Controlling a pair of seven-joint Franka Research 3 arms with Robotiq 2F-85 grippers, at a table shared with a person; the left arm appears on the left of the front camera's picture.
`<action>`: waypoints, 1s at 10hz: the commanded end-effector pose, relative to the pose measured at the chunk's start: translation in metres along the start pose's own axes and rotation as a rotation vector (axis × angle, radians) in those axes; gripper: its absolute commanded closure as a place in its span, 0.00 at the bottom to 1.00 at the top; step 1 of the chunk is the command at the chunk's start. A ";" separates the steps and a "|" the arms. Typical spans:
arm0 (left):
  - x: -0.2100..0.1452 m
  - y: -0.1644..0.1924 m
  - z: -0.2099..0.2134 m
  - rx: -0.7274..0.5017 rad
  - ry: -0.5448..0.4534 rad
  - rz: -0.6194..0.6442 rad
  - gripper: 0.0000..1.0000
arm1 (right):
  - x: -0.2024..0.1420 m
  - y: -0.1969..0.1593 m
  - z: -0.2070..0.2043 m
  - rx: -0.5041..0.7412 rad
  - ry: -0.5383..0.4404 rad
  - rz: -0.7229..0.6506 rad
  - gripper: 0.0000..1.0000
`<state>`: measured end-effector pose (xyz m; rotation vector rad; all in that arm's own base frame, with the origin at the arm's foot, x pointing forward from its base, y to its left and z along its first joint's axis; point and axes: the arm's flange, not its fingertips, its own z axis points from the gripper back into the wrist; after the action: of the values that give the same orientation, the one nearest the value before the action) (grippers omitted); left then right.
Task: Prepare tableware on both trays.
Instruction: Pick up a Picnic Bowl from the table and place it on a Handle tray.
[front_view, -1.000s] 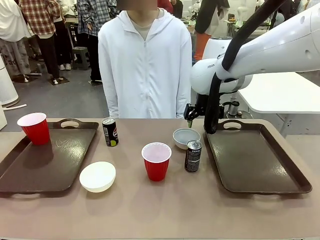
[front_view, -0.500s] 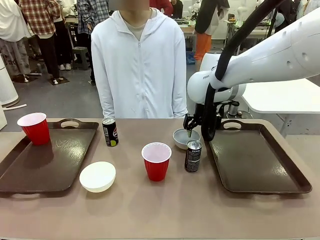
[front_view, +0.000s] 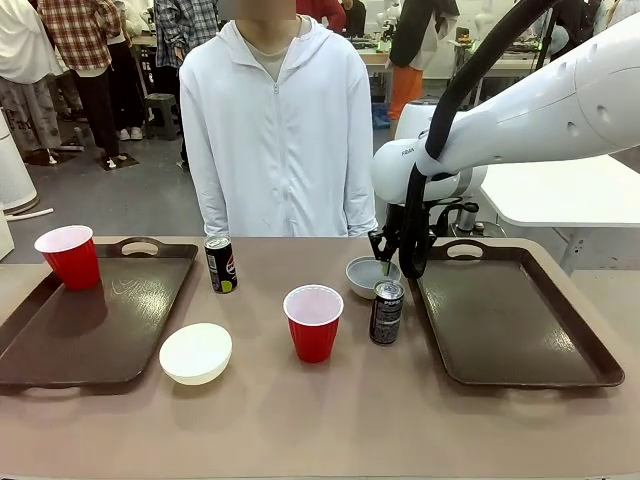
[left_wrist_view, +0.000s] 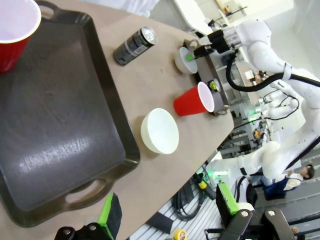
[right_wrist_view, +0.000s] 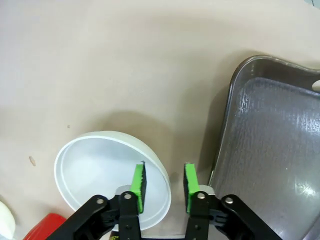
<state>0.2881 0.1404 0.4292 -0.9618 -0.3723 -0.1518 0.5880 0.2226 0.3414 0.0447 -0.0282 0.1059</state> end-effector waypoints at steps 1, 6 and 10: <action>-0.001 0.000 0.001 -0.009 0.004 -0.012 0.00 | 0.004 -0.002 0.000 -0.022 0.006 0.002 0.97; -0.001 0.000 0.001 -0.009 0.004 -0.012 0.00 | -0.003 -0.004 0.008 -0.020 0.014 0.004 1.00; -0.001 0.000 0.001 -0.009 0.004 -0.012 0.00 | -0.082 0.009 0.112 0.014 -0.057 0.087 1.00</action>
<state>0.2882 0.1404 0.4291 -0.9620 -0.3718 -0.1520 0.5398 0.2278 0.4228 0.0303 -0.0505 0.1604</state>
